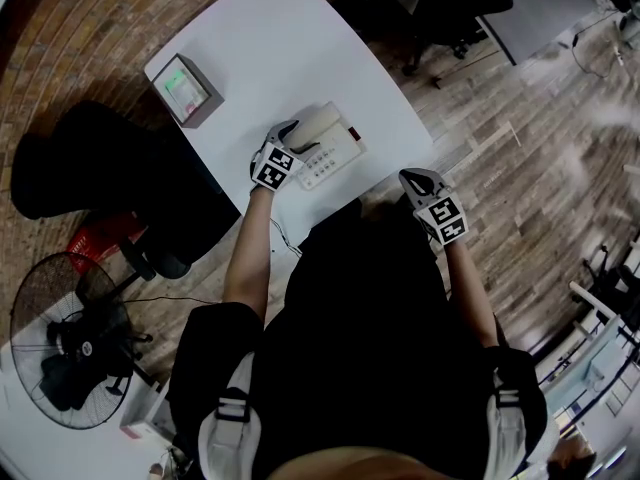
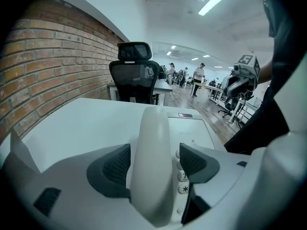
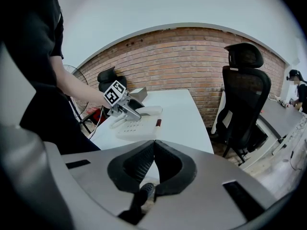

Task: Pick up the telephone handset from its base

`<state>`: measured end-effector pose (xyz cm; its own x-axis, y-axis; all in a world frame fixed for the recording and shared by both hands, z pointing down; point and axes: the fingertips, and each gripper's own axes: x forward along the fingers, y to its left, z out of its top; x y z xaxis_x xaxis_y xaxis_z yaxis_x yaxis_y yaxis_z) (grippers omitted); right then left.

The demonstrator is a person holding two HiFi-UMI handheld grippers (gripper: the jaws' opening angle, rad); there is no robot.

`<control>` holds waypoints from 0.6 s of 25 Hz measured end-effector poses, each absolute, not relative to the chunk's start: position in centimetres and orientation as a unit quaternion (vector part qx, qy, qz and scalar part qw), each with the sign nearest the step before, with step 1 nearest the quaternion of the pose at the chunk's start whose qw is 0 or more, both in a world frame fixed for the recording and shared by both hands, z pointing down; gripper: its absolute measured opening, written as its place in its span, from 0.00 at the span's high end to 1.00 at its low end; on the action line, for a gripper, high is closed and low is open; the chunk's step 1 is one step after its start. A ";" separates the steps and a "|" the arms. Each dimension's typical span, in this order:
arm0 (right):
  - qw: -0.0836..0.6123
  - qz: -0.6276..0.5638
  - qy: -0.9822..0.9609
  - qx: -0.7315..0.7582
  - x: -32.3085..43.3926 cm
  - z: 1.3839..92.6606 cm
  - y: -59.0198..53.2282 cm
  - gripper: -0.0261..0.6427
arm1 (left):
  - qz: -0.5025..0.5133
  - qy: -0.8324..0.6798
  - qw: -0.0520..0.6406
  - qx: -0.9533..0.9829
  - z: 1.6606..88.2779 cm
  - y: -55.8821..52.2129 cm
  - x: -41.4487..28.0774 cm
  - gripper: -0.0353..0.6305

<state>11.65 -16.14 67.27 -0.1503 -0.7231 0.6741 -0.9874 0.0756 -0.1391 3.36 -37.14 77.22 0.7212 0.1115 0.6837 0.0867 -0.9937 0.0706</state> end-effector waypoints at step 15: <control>0.230 0.293 -0.696 0.614 11.5 67.2 -15.9 0.97 | 0.384 0.060 0.000 0.922 77.5 -37.4 2.9 0.59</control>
<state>11.53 -15.88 67.16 -0.1416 -0.7194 0.6800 -0.9891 0.0751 -0.1266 2.91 -37.43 77.53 0.6985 0.1107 0.7070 0.1107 -0.9928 0.0461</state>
